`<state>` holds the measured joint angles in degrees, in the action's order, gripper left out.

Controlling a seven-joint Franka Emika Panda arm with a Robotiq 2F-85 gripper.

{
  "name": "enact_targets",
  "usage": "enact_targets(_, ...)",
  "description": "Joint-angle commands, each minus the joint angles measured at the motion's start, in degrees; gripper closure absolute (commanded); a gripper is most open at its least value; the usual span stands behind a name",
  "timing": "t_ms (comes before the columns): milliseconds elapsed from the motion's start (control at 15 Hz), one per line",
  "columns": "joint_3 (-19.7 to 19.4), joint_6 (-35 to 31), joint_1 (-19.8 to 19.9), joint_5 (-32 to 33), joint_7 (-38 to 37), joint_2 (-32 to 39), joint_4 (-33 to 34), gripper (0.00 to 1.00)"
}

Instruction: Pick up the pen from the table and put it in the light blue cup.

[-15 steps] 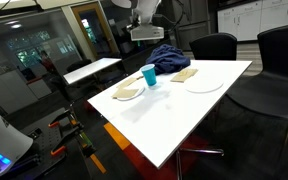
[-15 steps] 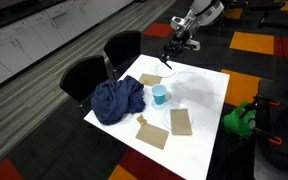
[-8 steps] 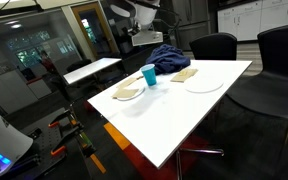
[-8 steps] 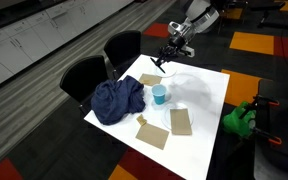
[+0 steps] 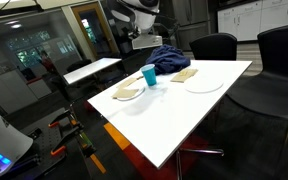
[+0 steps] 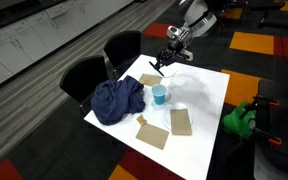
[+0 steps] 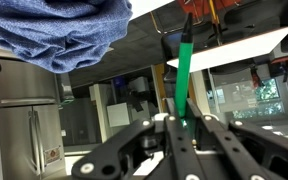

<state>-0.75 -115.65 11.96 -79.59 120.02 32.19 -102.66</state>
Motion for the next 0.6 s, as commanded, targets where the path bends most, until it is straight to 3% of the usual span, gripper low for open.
enact_targets(0, -0.91, -0.44, -0.85, -2.53, 7.00, -0.82, -0.83, 0.96)
enact_targets(267, -0.64, 2.36, 0.37, -9.52, 17.98, 0.66, -1.05, 0.96)
enact_targets(533, -1.23, 7.06, 0.57, -13.90, 22.11, 3.60, -0.19, 0.96)
